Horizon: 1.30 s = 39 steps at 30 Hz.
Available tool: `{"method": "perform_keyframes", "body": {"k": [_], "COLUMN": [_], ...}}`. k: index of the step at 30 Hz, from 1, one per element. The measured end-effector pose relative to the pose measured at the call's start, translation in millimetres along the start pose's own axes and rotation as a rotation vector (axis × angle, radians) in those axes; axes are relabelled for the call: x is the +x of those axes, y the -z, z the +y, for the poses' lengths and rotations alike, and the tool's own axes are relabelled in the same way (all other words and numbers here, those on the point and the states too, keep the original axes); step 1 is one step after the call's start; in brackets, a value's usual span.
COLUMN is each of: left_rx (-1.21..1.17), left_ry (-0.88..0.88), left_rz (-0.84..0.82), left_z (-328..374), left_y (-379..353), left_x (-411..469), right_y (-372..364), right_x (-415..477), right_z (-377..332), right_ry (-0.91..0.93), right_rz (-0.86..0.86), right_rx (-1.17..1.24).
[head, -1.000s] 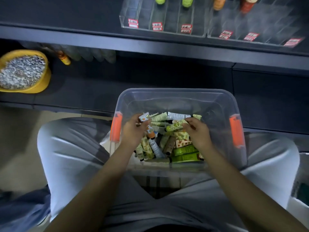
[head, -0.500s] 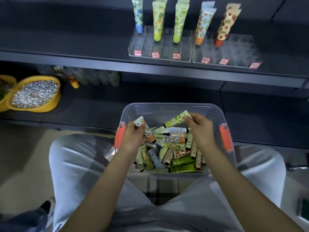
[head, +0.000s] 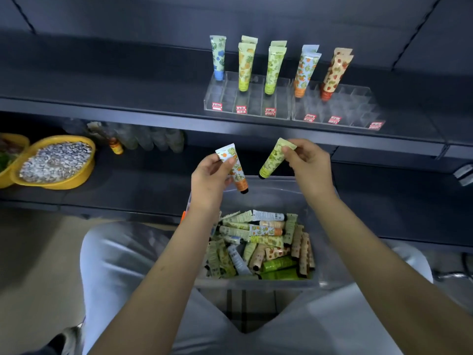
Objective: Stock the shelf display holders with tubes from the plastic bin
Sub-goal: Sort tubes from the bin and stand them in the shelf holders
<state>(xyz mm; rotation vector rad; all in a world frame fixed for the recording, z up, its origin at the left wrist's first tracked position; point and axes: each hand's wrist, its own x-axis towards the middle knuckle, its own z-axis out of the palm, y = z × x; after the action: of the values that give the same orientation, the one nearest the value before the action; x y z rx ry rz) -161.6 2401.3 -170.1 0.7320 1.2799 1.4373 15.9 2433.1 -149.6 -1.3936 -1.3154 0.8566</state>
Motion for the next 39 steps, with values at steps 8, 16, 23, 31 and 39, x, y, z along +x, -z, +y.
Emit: {"method": "perform_keyframes", "body": {"k": [8, 16, 23, 31, 39], "left_rx": [-0.019, -0.038, -0.080, -0.091, -0.051], "left_ry": [-0.075, -0.082, 0.019, 0.085, 0.155], "left_rz": [-0.072, -0.154, -0.164, -0.134, -0.198], "left_z": [26, 50, 39, 31, 27], "left_y": [-21, -37, -36, -36, -35], "left_x": [17, 48, 62, 76, 77], "right_y": [-5, -3, -12, -29, -30], "right_x": [36, 93, 143, 164, 174], "right_z": [-33, -73, -76, -53, -46], "right_ry": [0.070, 0.210, 0.237, 0.217, 0.207], "right_rz": [0.013, 0.094, 0.141, 0.120, 0.123], "right_rx": [0.034, 0.042, -0.027, -0.130, -0.154]}}
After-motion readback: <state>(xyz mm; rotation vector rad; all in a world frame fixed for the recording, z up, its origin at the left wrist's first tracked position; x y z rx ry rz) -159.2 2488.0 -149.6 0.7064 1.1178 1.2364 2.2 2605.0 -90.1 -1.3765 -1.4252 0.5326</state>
